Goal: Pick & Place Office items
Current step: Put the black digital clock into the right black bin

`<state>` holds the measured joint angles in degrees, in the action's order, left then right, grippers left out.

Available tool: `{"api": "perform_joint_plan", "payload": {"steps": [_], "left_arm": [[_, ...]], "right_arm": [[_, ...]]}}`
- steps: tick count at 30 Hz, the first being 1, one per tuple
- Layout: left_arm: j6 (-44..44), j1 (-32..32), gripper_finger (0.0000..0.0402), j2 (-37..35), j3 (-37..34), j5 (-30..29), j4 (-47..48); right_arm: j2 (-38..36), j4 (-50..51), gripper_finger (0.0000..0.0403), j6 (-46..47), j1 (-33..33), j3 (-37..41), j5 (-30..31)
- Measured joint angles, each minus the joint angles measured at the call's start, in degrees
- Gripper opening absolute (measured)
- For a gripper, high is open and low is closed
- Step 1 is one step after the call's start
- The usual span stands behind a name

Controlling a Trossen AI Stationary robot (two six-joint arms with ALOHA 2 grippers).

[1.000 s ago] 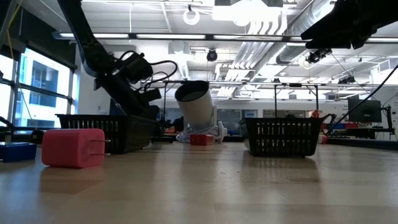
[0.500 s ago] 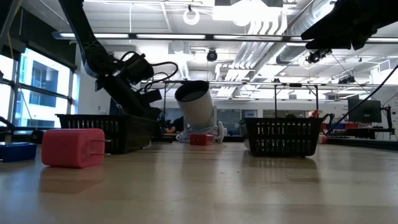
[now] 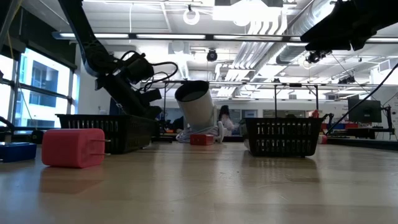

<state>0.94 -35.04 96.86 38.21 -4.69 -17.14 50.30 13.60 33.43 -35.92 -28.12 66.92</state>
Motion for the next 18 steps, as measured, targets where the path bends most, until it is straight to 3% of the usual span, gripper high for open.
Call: {"api": "perform_joint_plan", "payload": {"steps": [6, 14, 18], "left_arm": [[0.7, 0.8, 0.0032, -2.3, -0.3, -0.1, 1.4], [5.4, 4.7, 0.0159, -8.8, -0.3, -3.5, 1.6], [7.1, 4.3, 0.0203, -8.8, -0.2, -4.4, 2.3]], "right_arm": [[0.7, 0.1, 0.026, 0.0, 0.0, 0.0, -0.1], [0.7, 0.6, 0.026, 0.0, 0.0, 0.0, 0.0], [0.7, 0.7, 0.026, 0.2, 0.0, 0.0, 0.0]]}}
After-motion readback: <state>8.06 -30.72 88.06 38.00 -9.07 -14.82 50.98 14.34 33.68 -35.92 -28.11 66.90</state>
